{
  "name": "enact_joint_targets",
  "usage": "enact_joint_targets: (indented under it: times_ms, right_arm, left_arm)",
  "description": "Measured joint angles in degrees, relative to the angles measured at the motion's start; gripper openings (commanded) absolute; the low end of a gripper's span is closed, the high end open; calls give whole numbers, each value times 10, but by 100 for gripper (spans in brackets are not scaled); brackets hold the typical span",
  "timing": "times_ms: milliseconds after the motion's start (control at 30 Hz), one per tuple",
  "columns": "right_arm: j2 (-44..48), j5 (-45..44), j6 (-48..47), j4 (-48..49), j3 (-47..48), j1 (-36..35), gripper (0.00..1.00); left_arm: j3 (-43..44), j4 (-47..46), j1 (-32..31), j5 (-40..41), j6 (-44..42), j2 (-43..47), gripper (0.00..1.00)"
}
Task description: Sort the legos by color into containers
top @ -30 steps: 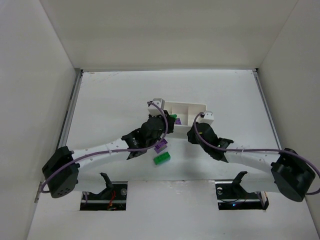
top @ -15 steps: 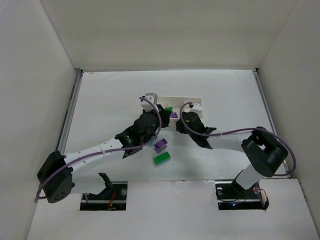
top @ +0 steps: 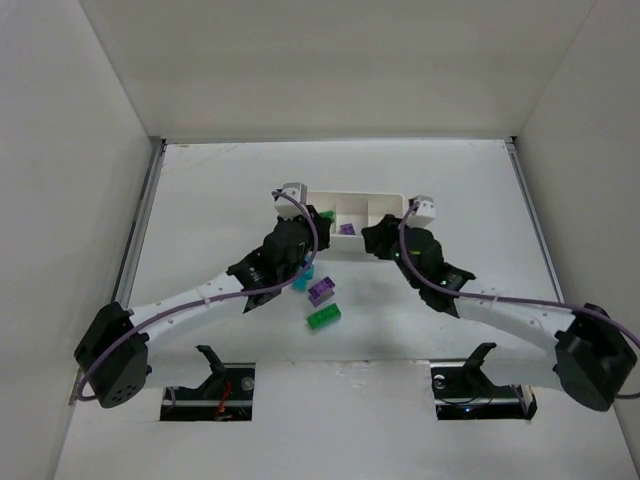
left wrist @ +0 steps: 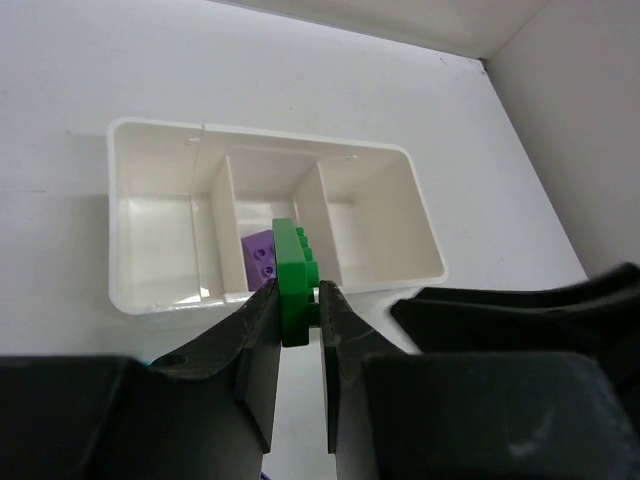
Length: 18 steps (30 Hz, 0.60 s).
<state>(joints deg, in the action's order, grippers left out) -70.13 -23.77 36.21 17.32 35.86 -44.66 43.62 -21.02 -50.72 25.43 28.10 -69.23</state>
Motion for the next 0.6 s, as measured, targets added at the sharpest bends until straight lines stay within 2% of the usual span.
enact_joint_targets:
  times_ms: [67, 133, 167, 367, 600]
  right_arm:
    - [37, -18, -6, 7, -13, 24, 32]
    - [59, -45, 0, 17, -35, 50, 26]
    - [68, -62, 7, 23, -52, 63, 27]
    - [122, -113, 63, 17, -148, 115, 52]
    - [162, -110, 86, 14, -161, 170, 55]
  left_arm:
    - [1, 0, 13, -3, -2, -8, 13]
    - [9, 2, 23, -11, -2, -24, 13]
    - [19, 4, 25, -14, -2, -38, 13]
    - [111, 2, 0, -43, -2, -150, 14]
    - [218, 3, -13, -73, -6, -282, 14]
